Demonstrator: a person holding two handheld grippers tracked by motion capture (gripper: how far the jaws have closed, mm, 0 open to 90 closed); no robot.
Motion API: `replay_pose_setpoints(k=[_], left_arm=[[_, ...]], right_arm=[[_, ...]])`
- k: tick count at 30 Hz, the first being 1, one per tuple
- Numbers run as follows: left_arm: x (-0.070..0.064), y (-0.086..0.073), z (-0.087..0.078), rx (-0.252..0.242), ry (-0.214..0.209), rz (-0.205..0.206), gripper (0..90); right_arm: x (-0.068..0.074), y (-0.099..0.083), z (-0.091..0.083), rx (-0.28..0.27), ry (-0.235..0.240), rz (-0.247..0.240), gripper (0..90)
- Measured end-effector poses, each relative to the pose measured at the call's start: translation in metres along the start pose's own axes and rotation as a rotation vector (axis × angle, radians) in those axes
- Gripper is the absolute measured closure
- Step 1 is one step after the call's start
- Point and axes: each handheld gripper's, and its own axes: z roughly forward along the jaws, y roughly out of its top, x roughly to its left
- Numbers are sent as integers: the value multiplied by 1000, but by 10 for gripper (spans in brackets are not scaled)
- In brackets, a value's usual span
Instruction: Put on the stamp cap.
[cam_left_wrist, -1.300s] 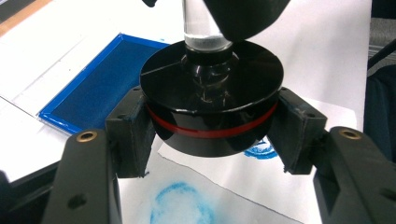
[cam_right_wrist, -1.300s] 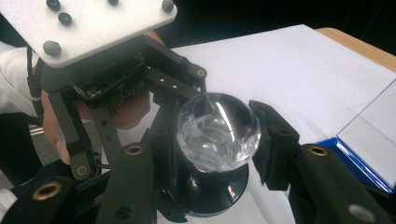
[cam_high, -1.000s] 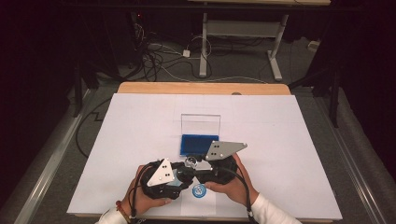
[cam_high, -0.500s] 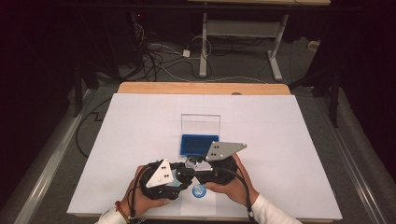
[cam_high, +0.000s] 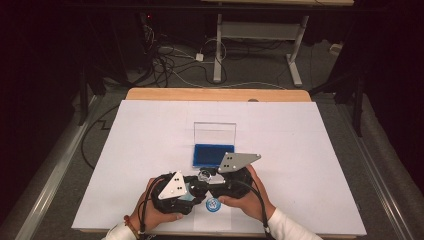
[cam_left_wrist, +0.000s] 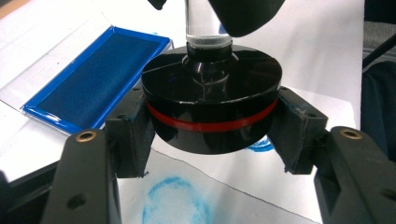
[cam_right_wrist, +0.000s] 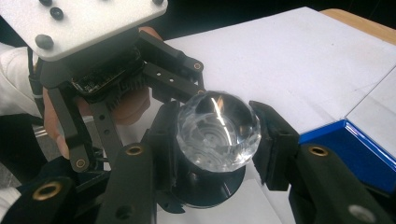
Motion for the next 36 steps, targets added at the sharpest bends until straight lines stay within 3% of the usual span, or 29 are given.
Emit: replay_pose_setpoints(k=[19, 36], left_arm=[[3, -2, 4, -12, -25, -45, 317], [1, -1, 6, -6, -27, -31, 330]], right_arm=[[5, 1, 0, -2, -20, -27, 568], [7, 3, -1, -6, -24, -46, 568]])
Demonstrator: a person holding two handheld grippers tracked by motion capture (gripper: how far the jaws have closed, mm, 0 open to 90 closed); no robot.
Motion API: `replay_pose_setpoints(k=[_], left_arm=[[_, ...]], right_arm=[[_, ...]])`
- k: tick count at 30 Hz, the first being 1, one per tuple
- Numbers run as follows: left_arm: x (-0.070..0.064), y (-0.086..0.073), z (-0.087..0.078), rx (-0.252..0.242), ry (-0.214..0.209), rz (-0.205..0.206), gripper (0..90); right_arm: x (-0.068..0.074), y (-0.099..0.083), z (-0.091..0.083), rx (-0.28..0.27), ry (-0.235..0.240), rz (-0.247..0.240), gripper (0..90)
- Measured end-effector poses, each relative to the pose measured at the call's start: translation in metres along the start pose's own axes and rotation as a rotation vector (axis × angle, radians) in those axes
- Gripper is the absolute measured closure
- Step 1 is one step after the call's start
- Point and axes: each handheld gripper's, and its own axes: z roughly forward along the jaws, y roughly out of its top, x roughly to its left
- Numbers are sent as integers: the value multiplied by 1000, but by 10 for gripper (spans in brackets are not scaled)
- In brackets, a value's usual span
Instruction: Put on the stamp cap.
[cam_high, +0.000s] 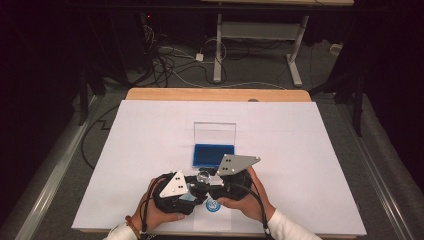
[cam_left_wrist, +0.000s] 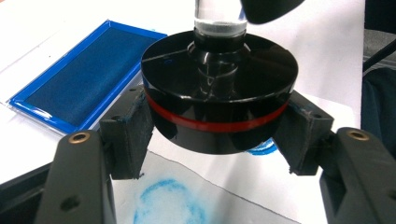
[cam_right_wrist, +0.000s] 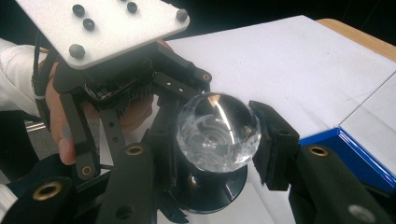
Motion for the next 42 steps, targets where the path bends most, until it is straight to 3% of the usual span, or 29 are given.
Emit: replay_pose_setpoints(k=[3, 5, 7, 19, 27, 42], left_arm=[[0, 0, 0, 11, 18, -9, 313], [1, 1, 0, 2, 3, 0, 312], [0, 1, 1, 18, 27, -10, 283], [-3, 0, 11, 68, 41, -12, 192], [2, -4, 5, 51, 49, -18, 189], [14, -15, -23, -10, 117, 13, 165]], right_arm=[[0, 0, 0, -3, -3, -5, 569], [0, 1, -1, -10, -4, -5, 569], [0, 1, -2, -15, -9, -8, 569], [-3, 3, -8, -26, -21, -5, 569], [-5, 5, -14, -31, -31, -14, 569], [-12, 5, -36, -46, -74, -25, 569]])
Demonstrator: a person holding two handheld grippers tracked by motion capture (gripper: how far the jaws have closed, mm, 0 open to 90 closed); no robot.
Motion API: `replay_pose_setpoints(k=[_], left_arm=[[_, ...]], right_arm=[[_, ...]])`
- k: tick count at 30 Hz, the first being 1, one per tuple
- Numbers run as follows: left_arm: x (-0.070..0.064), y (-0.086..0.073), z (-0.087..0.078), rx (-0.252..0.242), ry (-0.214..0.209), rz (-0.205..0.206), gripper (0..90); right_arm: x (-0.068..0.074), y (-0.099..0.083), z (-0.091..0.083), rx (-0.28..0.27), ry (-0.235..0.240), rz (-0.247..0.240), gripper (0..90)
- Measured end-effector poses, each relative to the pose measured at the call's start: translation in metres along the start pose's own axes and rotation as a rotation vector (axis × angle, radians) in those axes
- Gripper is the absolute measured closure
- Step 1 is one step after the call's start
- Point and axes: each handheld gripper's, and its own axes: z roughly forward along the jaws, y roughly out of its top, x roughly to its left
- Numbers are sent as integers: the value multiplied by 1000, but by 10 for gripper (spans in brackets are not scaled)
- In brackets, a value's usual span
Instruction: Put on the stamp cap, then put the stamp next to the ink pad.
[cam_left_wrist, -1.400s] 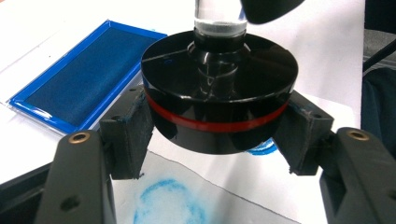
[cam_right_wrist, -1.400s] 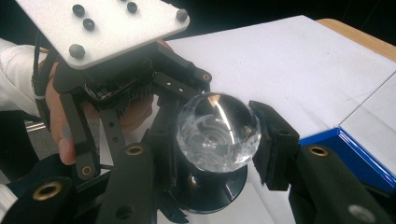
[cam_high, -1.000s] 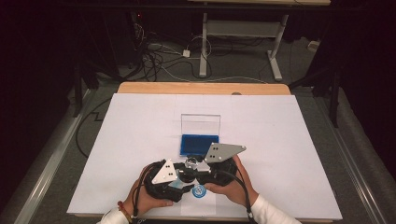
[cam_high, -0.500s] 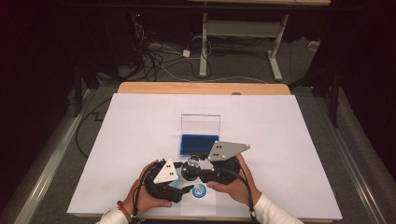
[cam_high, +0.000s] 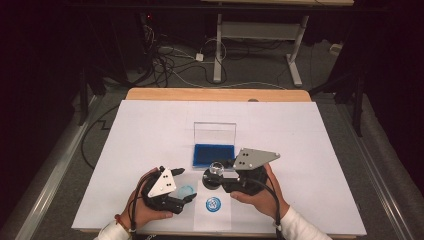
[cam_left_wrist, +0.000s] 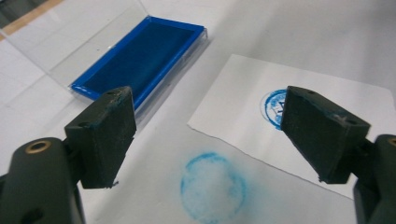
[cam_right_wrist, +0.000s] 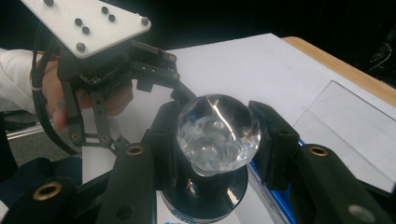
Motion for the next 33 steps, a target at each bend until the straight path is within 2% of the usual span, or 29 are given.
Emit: replay_pose_setpoints(k=[6, 14, 17, 28, 33], left_arm=[[7, -5, -10, -4, 34, 0, 165], [20, -18, -27, -12, 69, -25, 165], [24, -25, -31, 0, 84, -27, 165], [25, -43, -42, 31, 112, -49, 165], [27, -49, -45, 43, 116, -62, 165]], right_arm=[[-7, 0, -10, -8, -25, 2, 569], [-12, 0, -12, -2, -37, 7, 569], [-14, -1, -13, 2, -46, 5, 569], [-23, -2, -24, 4, -102, 8, 569], [-27, -2, -28, 1, -114, 13, 569]])
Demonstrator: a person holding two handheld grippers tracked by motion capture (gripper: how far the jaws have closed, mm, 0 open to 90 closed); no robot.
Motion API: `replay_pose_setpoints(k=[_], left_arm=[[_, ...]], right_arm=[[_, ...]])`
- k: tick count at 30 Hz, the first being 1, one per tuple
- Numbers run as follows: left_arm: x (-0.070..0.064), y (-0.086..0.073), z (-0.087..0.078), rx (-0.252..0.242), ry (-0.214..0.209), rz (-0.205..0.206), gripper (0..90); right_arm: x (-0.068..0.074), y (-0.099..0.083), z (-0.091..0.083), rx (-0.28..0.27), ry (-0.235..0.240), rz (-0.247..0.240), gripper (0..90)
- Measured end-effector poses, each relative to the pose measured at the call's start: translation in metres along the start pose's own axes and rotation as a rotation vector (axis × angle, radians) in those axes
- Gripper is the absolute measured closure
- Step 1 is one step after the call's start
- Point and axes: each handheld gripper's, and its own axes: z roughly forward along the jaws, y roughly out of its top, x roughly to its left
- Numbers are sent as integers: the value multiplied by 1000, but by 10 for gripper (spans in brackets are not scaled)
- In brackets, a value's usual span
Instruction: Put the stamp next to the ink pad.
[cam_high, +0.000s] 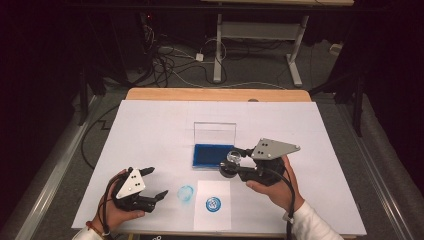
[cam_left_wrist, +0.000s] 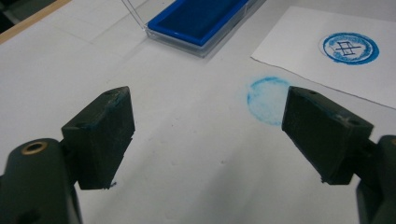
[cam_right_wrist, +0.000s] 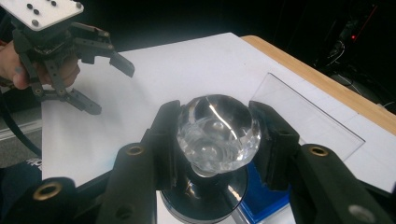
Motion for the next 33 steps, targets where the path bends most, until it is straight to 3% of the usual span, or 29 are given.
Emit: replay_pose_setpoints(k=[10, 18, 33], left_arm=[[2, -13, -6, 31, 7, -22, 165], [2, -18, -11, 28, 20, -46, 165], [-1, -19, -11, 38, 16, -54, 165]], right_arm=[[-7, 1, -6, -2, -36, 7, 569], [-16, 2, -8, 14, -61, 17, 569], [-41, -1, 4, 72, -110, 40, 569]])
